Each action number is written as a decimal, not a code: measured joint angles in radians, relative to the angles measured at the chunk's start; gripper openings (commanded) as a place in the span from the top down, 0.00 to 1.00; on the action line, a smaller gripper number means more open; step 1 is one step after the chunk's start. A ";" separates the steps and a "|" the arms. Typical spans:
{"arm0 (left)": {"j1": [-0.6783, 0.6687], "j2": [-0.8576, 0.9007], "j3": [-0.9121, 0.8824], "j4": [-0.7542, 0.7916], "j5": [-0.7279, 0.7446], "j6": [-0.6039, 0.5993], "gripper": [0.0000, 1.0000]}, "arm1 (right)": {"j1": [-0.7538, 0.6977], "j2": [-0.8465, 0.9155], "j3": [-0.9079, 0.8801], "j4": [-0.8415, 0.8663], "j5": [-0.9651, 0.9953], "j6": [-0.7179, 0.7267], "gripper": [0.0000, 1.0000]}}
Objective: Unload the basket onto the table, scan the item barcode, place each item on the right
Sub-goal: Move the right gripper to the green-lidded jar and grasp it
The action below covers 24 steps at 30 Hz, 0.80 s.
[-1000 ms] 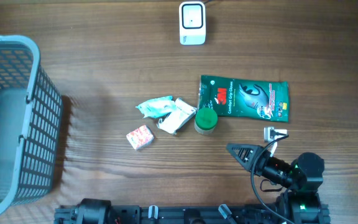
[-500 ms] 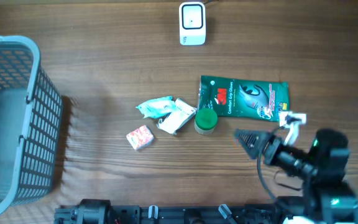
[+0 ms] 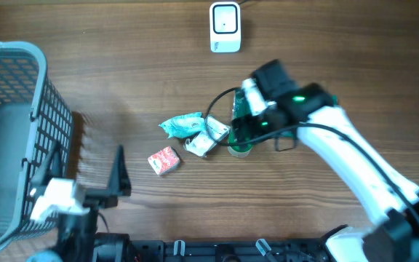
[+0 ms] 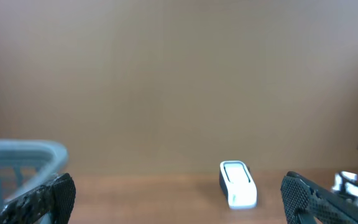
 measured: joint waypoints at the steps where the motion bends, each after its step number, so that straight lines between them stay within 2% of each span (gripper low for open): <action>1: 0.000 0.000 -0.032 0.000 -0.003 -0.014 0.00 | 0.024 0.054 0.000 0.020 0.034 0.000 0.00; 4: 0.000 0.000 -0.081 -0.017 -0.006 -0.036 0.00 | 0.026 0.159 0.005 0.041 0.056 -0.012 0.00; 10: 0.000 0.000 -0.088 -0.026 -0.006 -0.044 0.00 | 0.060 0.240 0.027 0.088 0.020 -0.111 0.02; 12: 0.000 0.000 -0.088 -0.041 -0.006 -0.044 0.00 | 0.063 0.249 0.018 0.087 0.020 -0.130 0.11; 16: 0.000 0.000 -0.088 -0.048 -0.006 -0.044 0.00 | 0.063 0.249 0.018 0.087 0.000 -0.141 0.13; 19: 0.000 0.000 -0.088 -0.048 -0.019 -0.044 0.00 | 0.063 0.249 0.018 0.087 -0.028 -0.131 0.19; 22: 0.000 0.000 -0.088 -0.048 -0.024 -0.044 0.00 | 0.063 0.249 0.021 0.084 -0.094 -0.105 0.10; 23: 0.000 0.000 -0.088 -0.048 -0.026 -0.044 0.00 | 0.063 0.249 0.033 0.076 -0.124 -0.094 0.01; 24: 0.000 0.000 -0.088 -0.051 -0.029 -0.044 0.00 | 0.063 0.249 0.051 0.061 -0.145 -0.085 0.00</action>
